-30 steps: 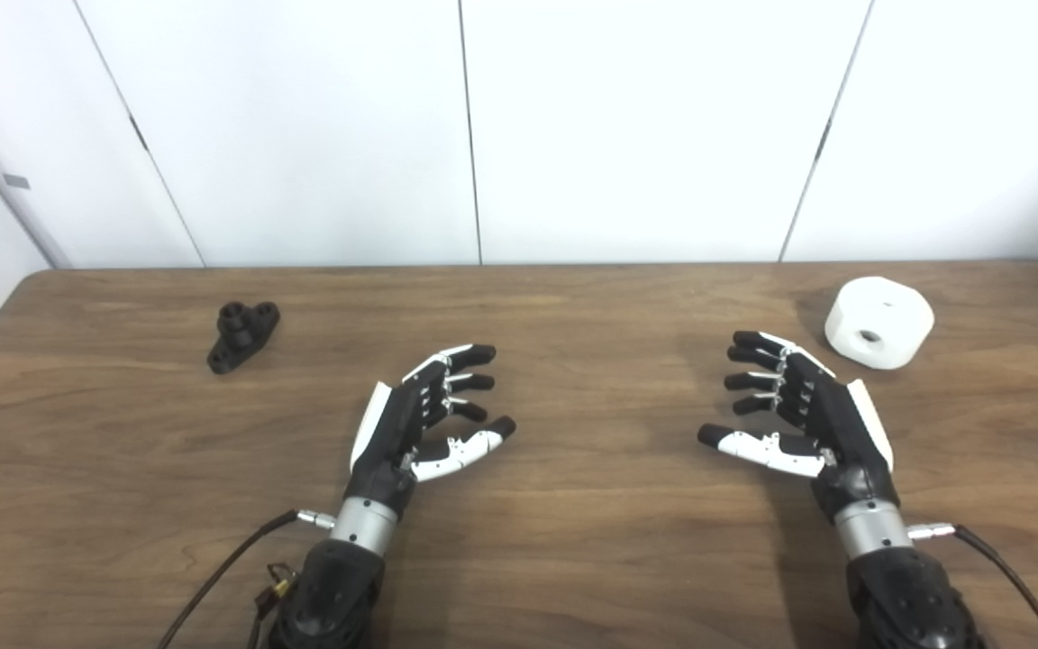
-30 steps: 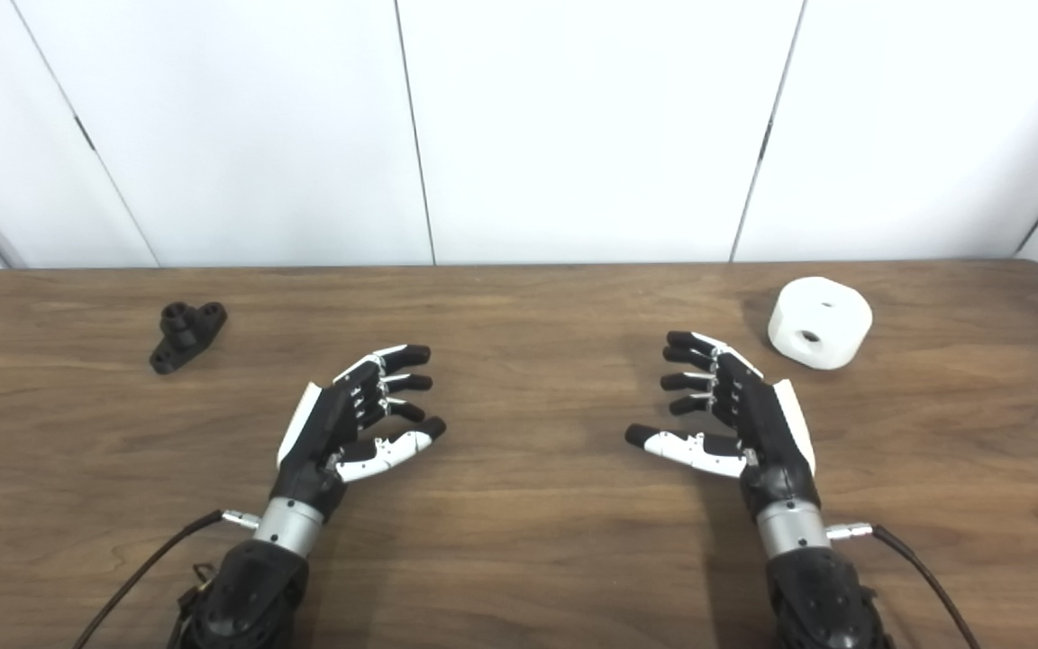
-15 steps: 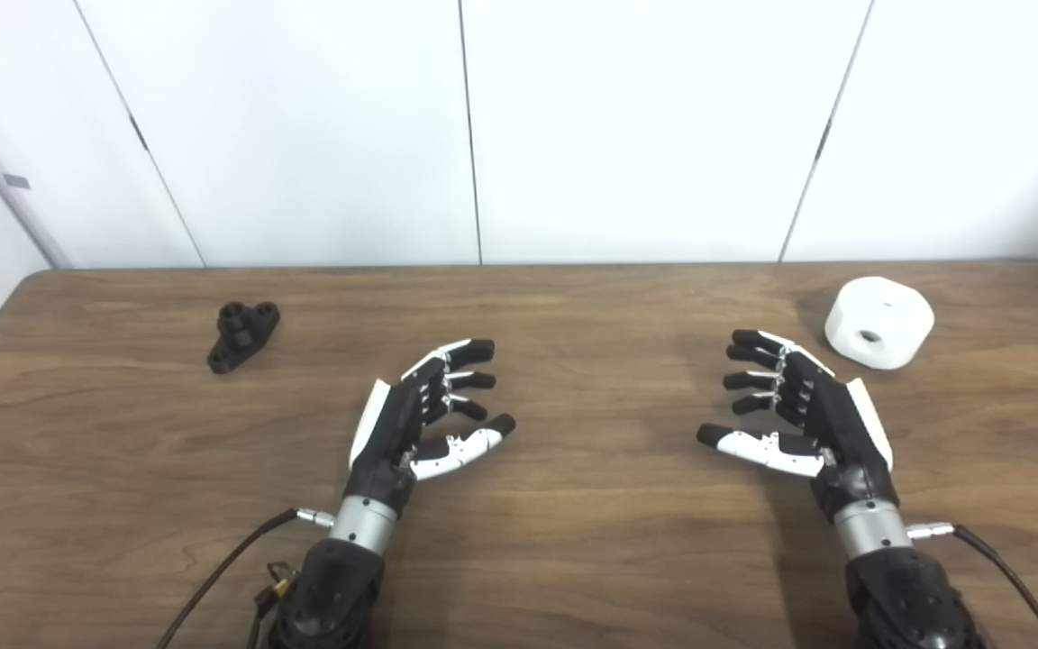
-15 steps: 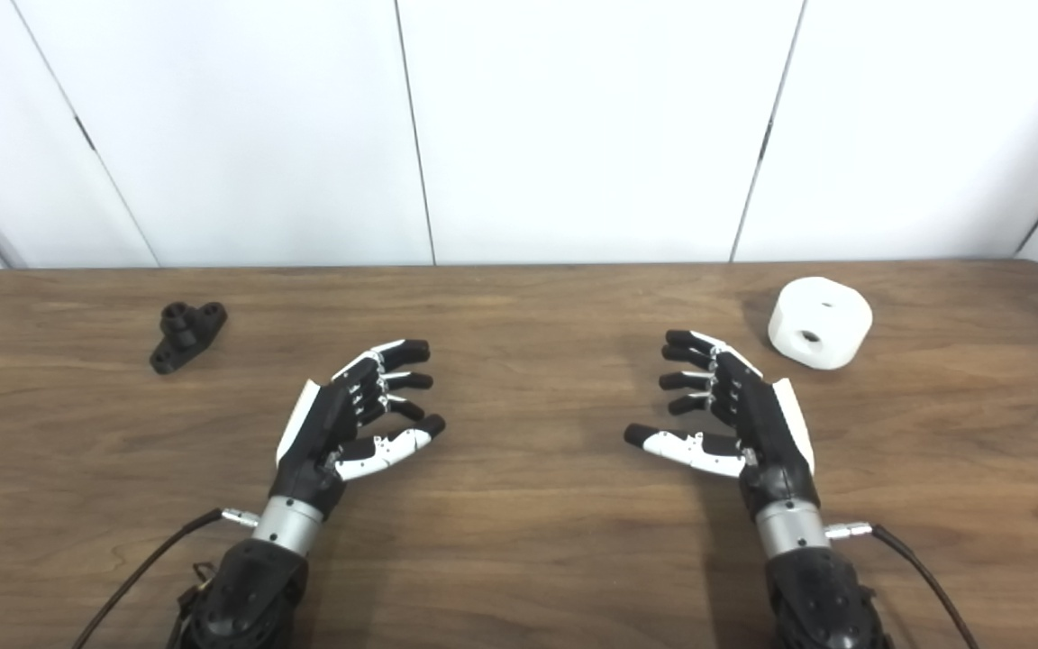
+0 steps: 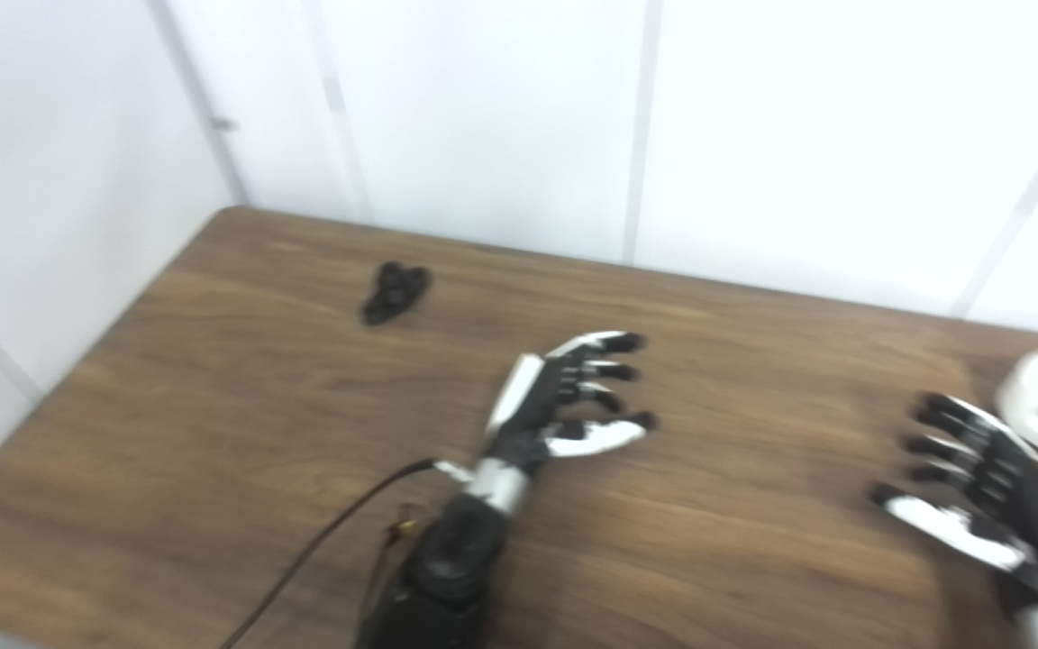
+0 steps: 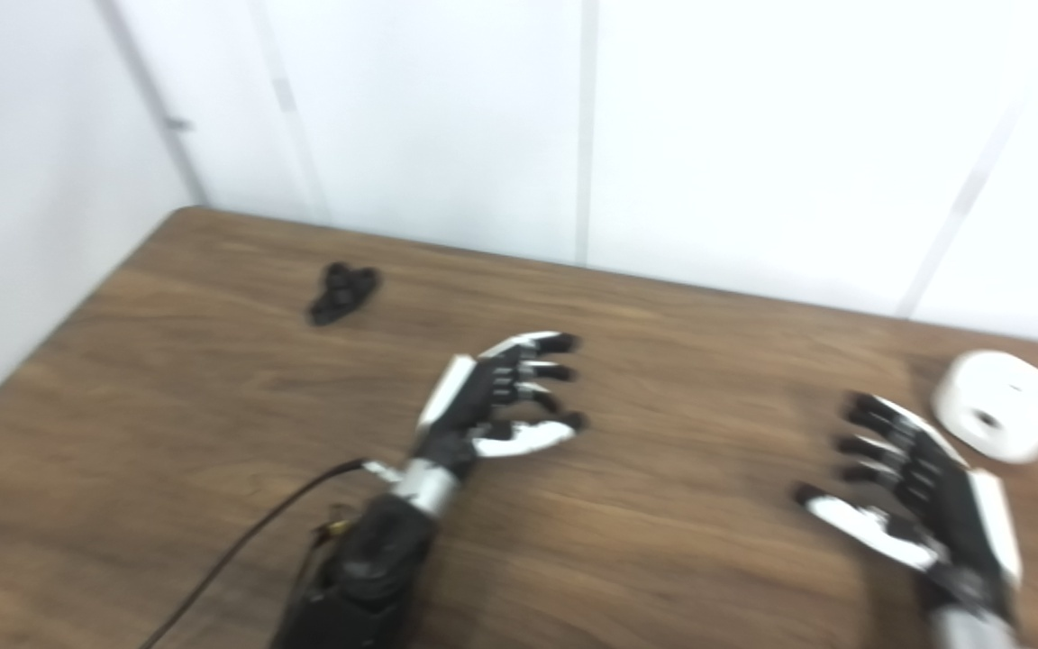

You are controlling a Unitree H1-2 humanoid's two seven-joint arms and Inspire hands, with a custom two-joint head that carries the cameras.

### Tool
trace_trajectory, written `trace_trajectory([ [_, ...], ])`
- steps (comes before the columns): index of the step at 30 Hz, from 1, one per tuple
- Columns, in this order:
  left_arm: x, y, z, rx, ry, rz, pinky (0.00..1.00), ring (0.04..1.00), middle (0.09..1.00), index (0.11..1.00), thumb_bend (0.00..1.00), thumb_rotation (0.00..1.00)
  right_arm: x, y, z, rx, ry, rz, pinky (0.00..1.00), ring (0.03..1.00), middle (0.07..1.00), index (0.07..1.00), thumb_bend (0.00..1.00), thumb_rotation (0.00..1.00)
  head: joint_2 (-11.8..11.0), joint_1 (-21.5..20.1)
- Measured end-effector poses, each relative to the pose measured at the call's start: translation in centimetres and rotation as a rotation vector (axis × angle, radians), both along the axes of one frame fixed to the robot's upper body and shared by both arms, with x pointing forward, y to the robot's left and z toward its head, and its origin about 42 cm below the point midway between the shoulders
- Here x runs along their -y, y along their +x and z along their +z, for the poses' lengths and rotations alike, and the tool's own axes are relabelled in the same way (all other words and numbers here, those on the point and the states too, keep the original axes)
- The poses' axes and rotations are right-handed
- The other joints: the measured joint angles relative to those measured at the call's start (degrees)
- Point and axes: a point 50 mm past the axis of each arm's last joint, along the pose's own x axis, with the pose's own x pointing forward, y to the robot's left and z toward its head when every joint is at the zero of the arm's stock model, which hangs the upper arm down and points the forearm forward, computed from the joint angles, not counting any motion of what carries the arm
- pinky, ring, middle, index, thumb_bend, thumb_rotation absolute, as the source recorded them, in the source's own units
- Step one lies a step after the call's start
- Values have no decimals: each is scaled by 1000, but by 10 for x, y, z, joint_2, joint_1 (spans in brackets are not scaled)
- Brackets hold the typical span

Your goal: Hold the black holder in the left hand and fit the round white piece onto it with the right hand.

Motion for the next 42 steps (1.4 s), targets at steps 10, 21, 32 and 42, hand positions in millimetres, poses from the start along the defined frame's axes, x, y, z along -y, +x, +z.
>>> trace_trajectory([
  [10, 10, 3, 0, 18, -23, -7, 547, 743, 830, 776, 645, 0, 4, -2, 2, 7, 1, 7, 584, 692, 775, 779, 711, 0, -5, 12],
  [21, 9, 5, 2, 32, -25, 4, 541, 670, 734, 720, 697, 0, 6, -1, -3, 5, -8, 7, 575, 687, 776, 766, 724, 0, -9, 15],
  [32, -27, 8, 11, 26, 60, 3, 605, 712, 762, 722, 759, 0, 7, -1, -4, 2, 6, 18, 584, 688, 769, 753, 735, 0, -11, 14],
  [42, -75, 24, 51, 89, 199, -6, 595, 722, 766, 724, 778, 0, 7, 1, -4, 1, 8, 27, 590, 694, 768, 750, 743, 1, -16, 16],
])
